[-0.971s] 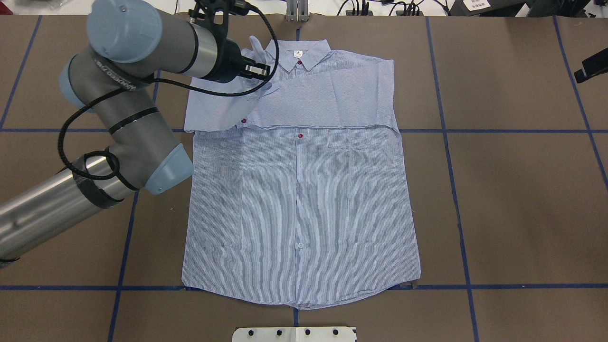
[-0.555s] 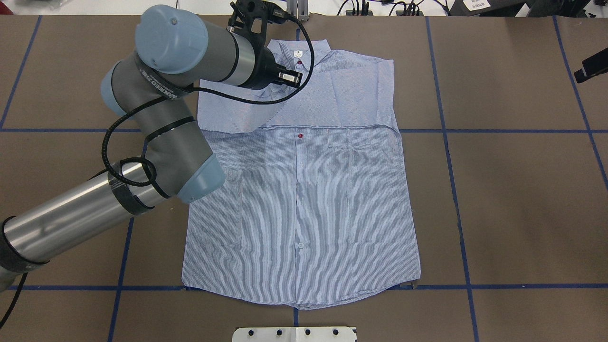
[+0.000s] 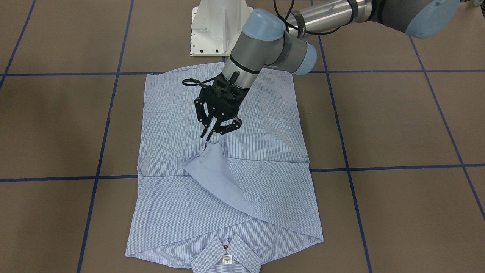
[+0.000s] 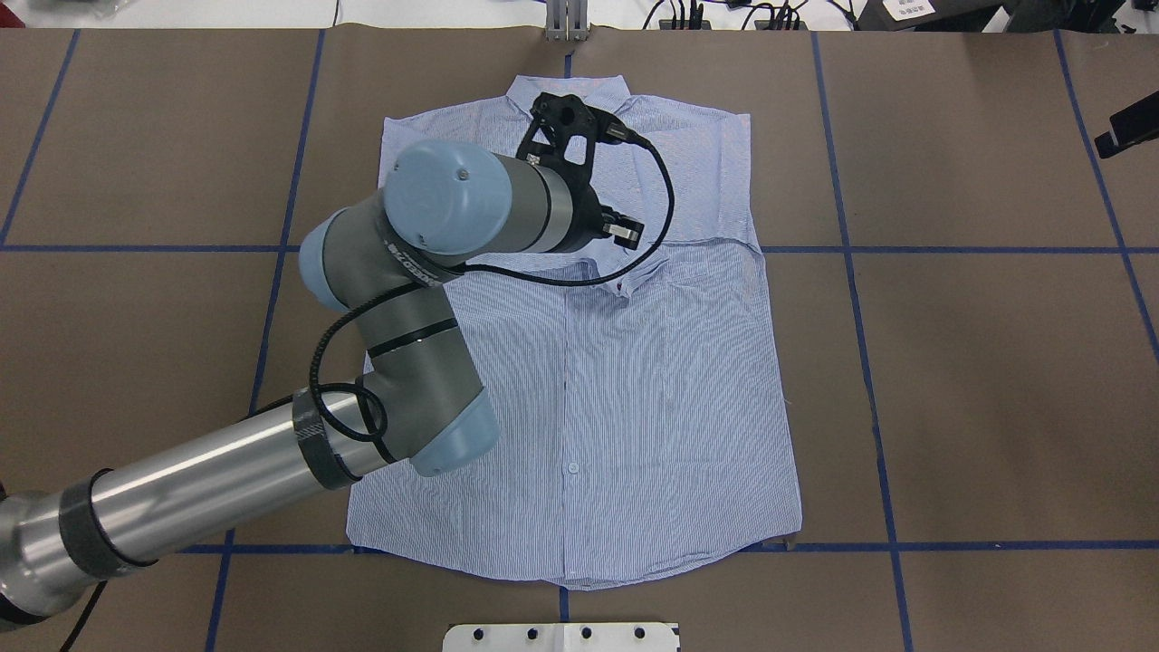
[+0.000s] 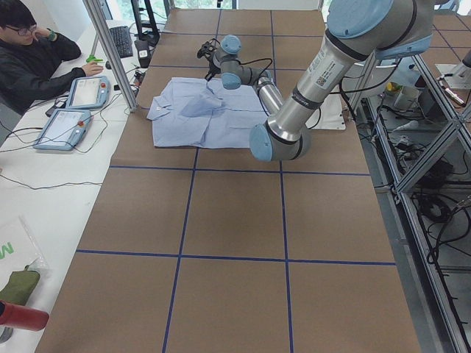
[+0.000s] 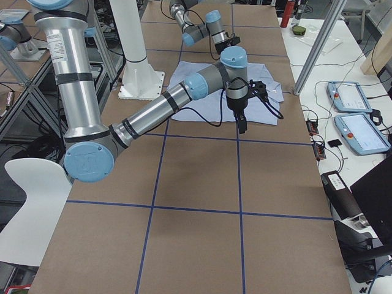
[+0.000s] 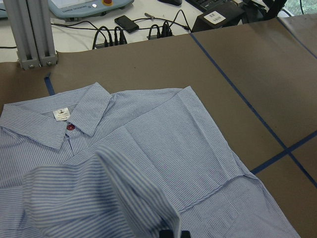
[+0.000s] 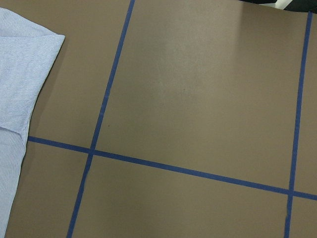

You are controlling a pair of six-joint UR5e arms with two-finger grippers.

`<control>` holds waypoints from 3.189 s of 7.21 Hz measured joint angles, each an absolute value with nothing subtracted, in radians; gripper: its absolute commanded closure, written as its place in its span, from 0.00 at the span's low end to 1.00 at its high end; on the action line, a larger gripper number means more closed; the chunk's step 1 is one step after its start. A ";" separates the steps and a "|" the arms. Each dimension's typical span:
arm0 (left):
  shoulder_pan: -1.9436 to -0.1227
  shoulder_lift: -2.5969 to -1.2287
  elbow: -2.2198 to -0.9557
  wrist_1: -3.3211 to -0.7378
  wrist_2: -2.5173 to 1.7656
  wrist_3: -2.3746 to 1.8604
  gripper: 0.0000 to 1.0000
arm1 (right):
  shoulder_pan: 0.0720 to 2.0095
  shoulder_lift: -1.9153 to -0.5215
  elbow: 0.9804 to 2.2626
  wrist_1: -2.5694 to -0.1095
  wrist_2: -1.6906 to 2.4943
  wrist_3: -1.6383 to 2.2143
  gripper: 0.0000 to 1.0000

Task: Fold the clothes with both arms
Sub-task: 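Release the sleeve and withdraw the left gripper while the right gripper moves in, then move both grippers to the hem corners nearest the robot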

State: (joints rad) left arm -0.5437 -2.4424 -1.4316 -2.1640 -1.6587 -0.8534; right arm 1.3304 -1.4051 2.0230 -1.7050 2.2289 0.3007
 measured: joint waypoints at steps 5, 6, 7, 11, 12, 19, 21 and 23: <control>-0.530 -2.477 -1.403 -2.171 -1.629 -0.897 0.00 | 1.309 -1.394 2.034 -1.667 2.230 0.430 0.00; -0.552 -2.419 -1.470 -2.171 -1.643 -0.937 0.00 | 1.273 -1.392 2.039 -1.615 2.228 0.524 0.00; -0.577 -2.325 -1.569 -2.162 -1.671 -0.963 0.00 | 1.229 -1.392 2.050 -1.564 2.221 0.627 0.00; -0.629 -2.095 -1.952 -1.859 -1.761 -0.736 0.00 | 0.905 -1.399 2.212 -1.509 1.963 1.077 0.00; -0.631 -2.028 -2.032 -1.825 -1.771 -0.717 0.00 | 0.807 -1.412 2.252 -1.508 1.893 1.176 0.00; -0.323 -1.666 -2.164 -1.970 -1.591 -1.167 0.00 | 0.393 -1.576 2.393 -1.498 1.538 1.526 0.00; -0.242 -1.639 -2.121 -1.970 -1.535 -1.269 0.03 | 0.390 -1.578 2.394 -1.497 1.527 1.531 0.00; -0.208 -1.635 -2.081 -1.968 -1.521 -1.359 0.23 | 0.389 -1.583 2.394 -1.496 1.516 1.531 0.00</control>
State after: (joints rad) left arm -0.2077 -1.6350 -2.0812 -1.9683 -1.5206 -1.3585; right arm 0.3890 -1.5834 2.3939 -1.4958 1.5163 1.5313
